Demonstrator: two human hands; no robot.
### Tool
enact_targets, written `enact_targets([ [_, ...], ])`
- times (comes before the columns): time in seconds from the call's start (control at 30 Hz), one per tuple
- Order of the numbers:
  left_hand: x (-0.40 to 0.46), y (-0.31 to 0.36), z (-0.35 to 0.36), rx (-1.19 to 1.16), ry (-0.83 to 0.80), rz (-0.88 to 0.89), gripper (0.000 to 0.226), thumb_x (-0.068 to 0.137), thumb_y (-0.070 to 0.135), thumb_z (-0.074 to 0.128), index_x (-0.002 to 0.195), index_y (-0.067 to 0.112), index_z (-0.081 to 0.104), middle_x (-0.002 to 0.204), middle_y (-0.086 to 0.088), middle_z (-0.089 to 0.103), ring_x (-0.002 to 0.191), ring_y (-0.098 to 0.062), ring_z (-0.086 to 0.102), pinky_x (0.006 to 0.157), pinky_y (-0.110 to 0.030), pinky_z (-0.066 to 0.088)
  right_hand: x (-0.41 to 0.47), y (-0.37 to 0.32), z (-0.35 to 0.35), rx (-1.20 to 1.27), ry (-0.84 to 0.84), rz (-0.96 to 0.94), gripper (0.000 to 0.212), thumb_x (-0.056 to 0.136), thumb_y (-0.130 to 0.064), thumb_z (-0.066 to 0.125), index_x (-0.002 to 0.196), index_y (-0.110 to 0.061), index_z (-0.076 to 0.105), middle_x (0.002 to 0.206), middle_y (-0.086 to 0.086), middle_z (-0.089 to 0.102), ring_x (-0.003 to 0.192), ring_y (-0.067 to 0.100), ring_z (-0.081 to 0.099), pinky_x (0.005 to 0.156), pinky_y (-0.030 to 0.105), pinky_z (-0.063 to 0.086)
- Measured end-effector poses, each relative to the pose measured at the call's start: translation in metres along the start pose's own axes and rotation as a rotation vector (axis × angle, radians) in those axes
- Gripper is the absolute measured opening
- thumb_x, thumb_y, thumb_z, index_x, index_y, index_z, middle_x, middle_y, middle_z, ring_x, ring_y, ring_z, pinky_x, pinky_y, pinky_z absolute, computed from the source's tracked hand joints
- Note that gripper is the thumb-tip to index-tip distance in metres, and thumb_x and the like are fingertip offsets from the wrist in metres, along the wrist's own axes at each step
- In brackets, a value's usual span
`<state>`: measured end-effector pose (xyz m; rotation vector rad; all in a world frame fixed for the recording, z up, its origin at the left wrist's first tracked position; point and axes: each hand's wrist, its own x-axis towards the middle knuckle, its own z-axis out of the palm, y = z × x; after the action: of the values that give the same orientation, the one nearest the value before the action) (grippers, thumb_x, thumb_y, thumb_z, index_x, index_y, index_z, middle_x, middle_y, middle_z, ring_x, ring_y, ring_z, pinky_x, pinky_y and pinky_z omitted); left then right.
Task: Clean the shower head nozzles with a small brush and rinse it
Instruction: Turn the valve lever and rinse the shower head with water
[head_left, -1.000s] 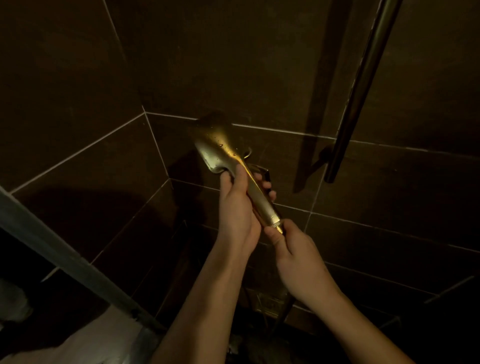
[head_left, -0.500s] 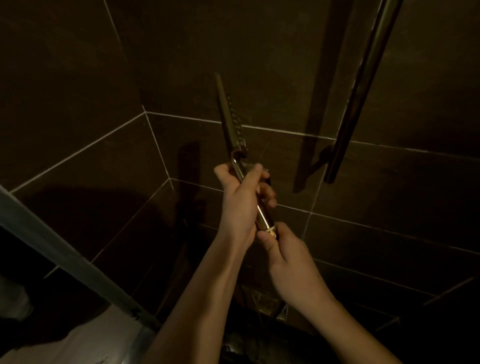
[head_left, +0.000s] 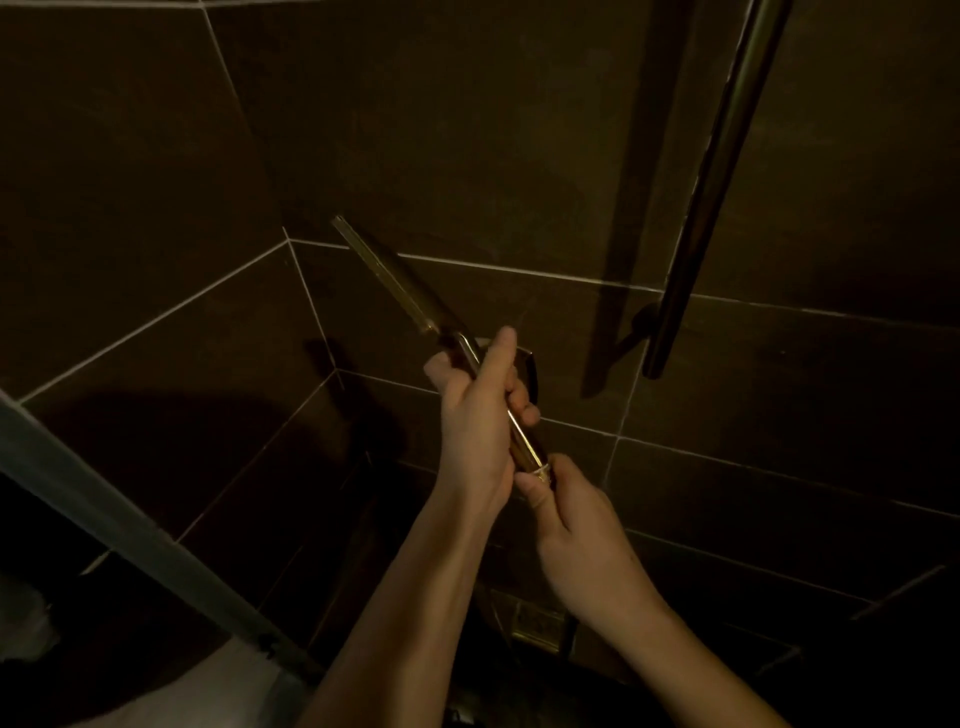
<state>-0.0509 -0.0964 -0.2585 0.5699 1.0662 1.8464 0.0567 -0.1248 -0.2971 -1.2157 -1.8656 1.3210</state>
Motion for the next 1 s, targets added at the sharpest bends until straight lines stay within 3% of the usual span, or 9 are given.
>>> enact_targets([
  [0.17,0.0,-0.002,-0.001,-0.077,0.046,0.043,0.028,0.106,0.024,0.049,0.133,0.017,0.051,0.094,-0.002,0.064,0.075,-0.012,0.068,0.068,-0.028,0.057,0.0,-0.005,-0.006,0.016,0.034,-0.046,0.01,0.101,-0.035,0.046,0.096,-0.031,0.053,0.062,-0.005,0.052,0.045,0.001,0.044,0.042,0.016,0.034],
  [0.27,-0.001,0.003,-0.004,-0.116,0.047,-0.025,0.028,0.106,0.025,0.047,0.126,0.013,0.063,0.103,-0.004,0.068,0.083,-0.013,0.068,0.071,-0.029,0.059,0.001,-0.005,-0.005,0.012,0.044,-0.027,0.012,0.101,-0.037,0.043,0.099,-0.031,0.053,0.064,-0.005,0.053,0.047,0.002,0.045,0.042,0.019,0.036],
  [0.43,0.001,0.004,-0.003,-0.065,0.053,-0.051,0.027,0.107,0.028,0.042,0.117,0.012,0.061,0.081,-0.001,0.06,0.067,-0.011,0.059,0.062,-0.029,0.051,0.0,-0.003,0.001,-0.009,0.021,0.009,0.015,0.101,-0.041,0.041,0.1,-0.033,0.054,0.071,-0.003,0.058,0.051,0.002,0.047,0.045,0.017,0.038],
  [0.53,0.003,0.005,-0.003,-0.041,0.076,-0.028,0.026,0.102,0.032,0.055,0.123,0.017,0.051,0.068,0.004,0.055,0.055,-0.008,0.053,0.051,-0.025,0.045,-0.001,-0.003,0.006,0.005,-0.006,0.015,0.016,0.101,-0.038,0.041,0.099,-0.03,0.054,0.07,-0.003,0.054,0.05,0.001,0.045,0.045,0.017,0.037],
  [0.63,0.002,0.004,-0.003,0.011,0.041,0.024,0.027,0.099,0.024,0.062,0.116,0.023,0.042,0.064,0.008,0.051,0.051,-0.006,0.048,0.045,-0.021,0.041,-0.002,-0.004,0.006,0.011,-0.007,-0.011,0.013,0.102,-0.035,0.042,0.098,-0.028,0.052,0.067,-0.004,0.053,0.048,0.0,0.044,0.043,0.016,0.035],
  [0.7,0.001,0.003,0.0,0.029,0.046,0.056,0.022,0.101,0.02,0.058,0.112,0.026,0.039,0.071,0.006,0.054,0.054,-0.007,0.051,0.048,-0.021,0.045,-0.002,-0.006,0.002,0.018,0.006,-0.038,0.011,0.102,-0.033,0.044,0.097,-0.028,0.053,0.063,-0.005,0.051,0.045,0.0,0.044,0.042,0.015,0.034],
  [0.77,0.002,0.002,0.001,0.02,0.074,0.071,0.018,0.103,0.022,0.054,0.115,0.026,0.041,0.091,-0.001,0.059,0.067,-0.009,0.063,0.061,-0.024,0.055,0.0,-0.006,-0.001,0.02,0.014,-0.056,0.011,0.102,-0.032,0.045,0.096,-0.029,0.053,0.058,-0.008,0.052,0.044,0.001,0.044,0.041,0.015,0.033],
  [0.87,0.003,-0.002,0.0,-0.035,0.086,0.071,0.021,0.105,0.026,0.051,0.125,0.021,0.054,0.105,-0.003,0.064,0.088,-0.012,0.069,0.077,-0.029,0.058,0.002,-0.004,-0.001,0.003,0.032,-0.051,0.011,0.102,-0.033,0.045,0.096,-0.03,0.054,0.058,-0.007,0.053,0.045,0.002,0.045,0.041,0.016,0.034],
  [1.0,0.003,0.0,-0.004,-0.076,0.072,-0.045,0.033,0.105,0.032,0.047,0.13,0.016,0.063,0.109,-0.001,0.069,0.09,-0.014,0.067,0.073,-0.031,0.057,0.004,-0.001,-0.004,0.01,0.063,-0.029,0.012,0.102,-0.034,0.044,0.099,-0.03,0.054,0.062,-0.003,0.053,0.045,0.003,0.045,0.042,0.018,0.035],
])
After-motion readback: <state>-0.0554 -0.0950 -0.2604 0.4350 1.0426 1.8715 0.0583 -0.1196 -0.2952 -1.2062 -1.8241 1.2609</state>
